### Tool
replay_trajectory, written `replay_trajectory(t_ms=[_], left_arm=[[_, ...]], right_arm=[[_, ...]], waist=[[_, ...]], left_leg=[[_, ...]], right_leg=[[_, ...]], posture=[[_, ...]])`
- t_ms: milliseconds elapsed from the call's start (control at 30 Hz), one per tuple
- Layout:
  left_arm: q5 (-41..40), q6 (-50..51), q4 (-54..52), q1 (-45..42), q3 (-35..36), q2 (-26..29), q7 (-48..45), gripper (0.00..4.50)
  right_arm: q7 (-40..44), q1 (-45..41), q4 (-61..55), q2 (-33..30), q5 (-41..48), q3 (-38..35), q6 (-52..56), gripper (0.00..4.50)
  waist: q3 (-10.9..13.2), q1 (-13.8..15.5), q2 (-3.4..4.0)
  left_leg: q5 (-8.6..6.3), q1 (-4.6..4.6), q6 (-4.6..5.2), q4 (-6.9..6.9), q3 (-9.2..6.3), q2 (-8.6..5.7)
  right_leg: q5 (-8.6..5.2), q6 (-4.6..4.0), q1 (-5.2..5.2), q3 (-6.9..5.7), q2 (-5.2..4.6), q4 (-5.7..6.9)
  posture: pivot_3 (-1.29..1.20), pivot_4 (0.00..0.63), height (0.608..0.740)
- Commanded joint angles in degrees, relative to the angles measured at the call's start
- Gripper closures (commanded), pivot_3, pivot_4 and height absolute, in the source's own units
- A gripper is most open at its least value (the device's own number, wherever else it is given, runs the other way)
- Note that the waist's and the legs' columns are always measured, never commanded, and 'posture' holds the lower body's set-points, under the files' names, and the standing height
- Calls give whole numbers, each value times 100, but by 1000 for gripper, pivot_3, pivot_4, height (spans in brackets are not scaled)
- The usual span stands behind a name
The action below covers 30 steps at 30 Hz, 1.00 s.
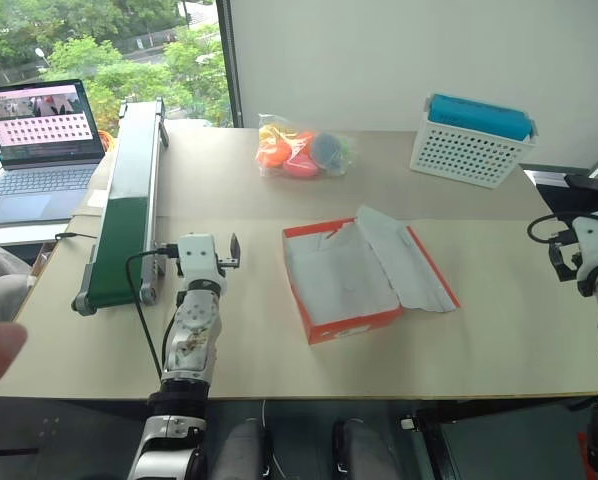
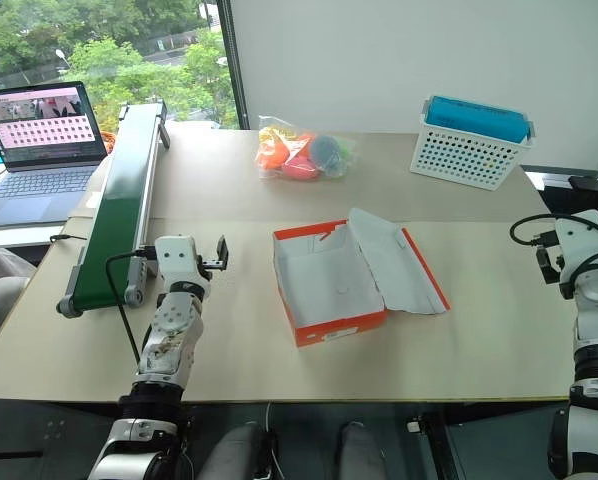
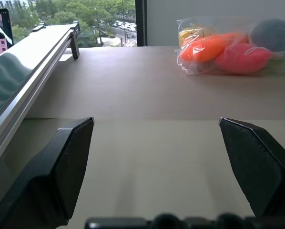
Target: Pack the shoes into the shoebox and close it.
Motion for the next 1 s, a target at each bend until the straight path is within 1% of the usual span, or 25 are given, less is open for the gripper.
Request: replay_trajectory(t_ms=[33, 67, 133, 267, 367, 400, 500, 567, 633, 667, 700, 800, 867, 1000], left_arm=[[114, -116, -218, -122, -149, 44, -92, 0], [157, -128, -353, -125, -227, 55, -145, 0], [416, -71, -969, -66, -334, 193, -121, 0], [759, 339, -1726, 29, -285, 539, -99, 0], [720, 775, -1989, 99, 9, 859, -172, 0], [629, 915, -1966, 119, 209, 961, -165, 0], [393, 1404, -1683, 214, 897, 1299, -106, 0], [238, 1662, -1593, 246, 1115, 1427, -184, 0], [175, 1789, -1618, 289, 1230, 1568, -285, 0], [148, 1801, -1617, 309, 1272, 1616, -324, 0], [30, 1906, -1579, 308, 1355, 1672, -420, 0], [-123, 2212, -1482, 326, 1484, 1806, -579, 0], [-131, 2387, -1496, 340, 1487, 1840, -581, 0], [-147, 2747, -1558, 297, 1462, 1877, -587, 0]], right_arm=[[-95, 75, -315, -78, 75, -189, 30, 69], [-105, 111, -365, -85, 104, -226, 58, 69], [-65, 147, -422, -90, 138, -240, 197, 69], [54, 206, -624, -31, 359, -348, 534, 69], [253, -8, -1131, 174, 1074, -817, 1025, 69], [508, -133, -1458, 245, 1356, -861, 1284, 69], [1690, -377, -2795, 353, 2130, -460, 2113, 69], [2280, -317, -3526, 331, 2439, -176, 2519, 69], [2947, -166, -4393, 239, 2804, 154, 2871, 69], [3140, -101, -4677, 216, 2913, 251, 2988, 69], [3543, 40, -5098, 118, 3094, 467, 3079, 69], [4402, 443, -5969, -46, 3402, 941, 3110, 69], [4482, 589, -6057, 64, 3418, 1029, 3021, 69], [4240, 772, -5976, 367, 3275, 1026, 2844, 69]], waist=[[0, 2, 0], [0, 4, 0], [1, 4, -1], [-2, 0, 4], [-7, -17, 12], [-7, -44, 13], [-5, -141, 21], [-3, -181, 26], [-3, -133, 26], [-3, -85, 25], [-2, -53, 23], [-1, 83, 20], [-1, 96, 20], [-2, 91, 16]], left_leg=[[0, 0, 0, 0, 0, 0], [0, 0, 0, 0, 0, 0], [0, -1, 1, 0, 0, 0], [-1, -3, 1, 1, 1, 0], [-1, 5, 1, 0, 2, 0], [-1, 7, 1, 0, 2, 2], [0, 9, 0, 0, 1, 6], [0, 9, 0, 0, 1, 11], [0, 7, 0, -1, -13, 13], [-1, 5, 0, 0, -14, 10], [-2, 2, 2, 0, -19, 6], [-6, -10, 8, 5, -27, -3], [-12, -15, 16, 17, -30, -4], [-19, -30, 25, 52, -25, -4]], right_leg=[[0, 0, 0, 0, 0, 0], [0, 0, 0, 0, 0, 0], [0, 0, 0, -1, 0, 0], [2, 2, -1, 2, -1, -2], [2, 2, 3, 4, -1, 1], [2, 1, 3, 5, 1, 2], [3, 0, 1, 5, 3, 6], [3, 0, -8, 8, 6, 13], [3, 0, -2, -3, 14, 13], [3, 0, -3, -5, 11, 11], [3, 0, -1, -12, 5, 10], [4, 4, 2, -28, -9, 0], [5, 7, 4, -30, -12, -5], [13, 14, 2, -25, -17, -11]], posture=[[0, 150, 699], [0, 150, 699], [0, 150, 699], [0, 150, 699], [0, 150, 699], [0, 150, 699], [0, 150, 699], [0, 150, 699], [0, 150, 699], [0, 150, 699], [0, 150, 699], [0, 150, 699], [0, 150, 699], [0, 150, 699]])
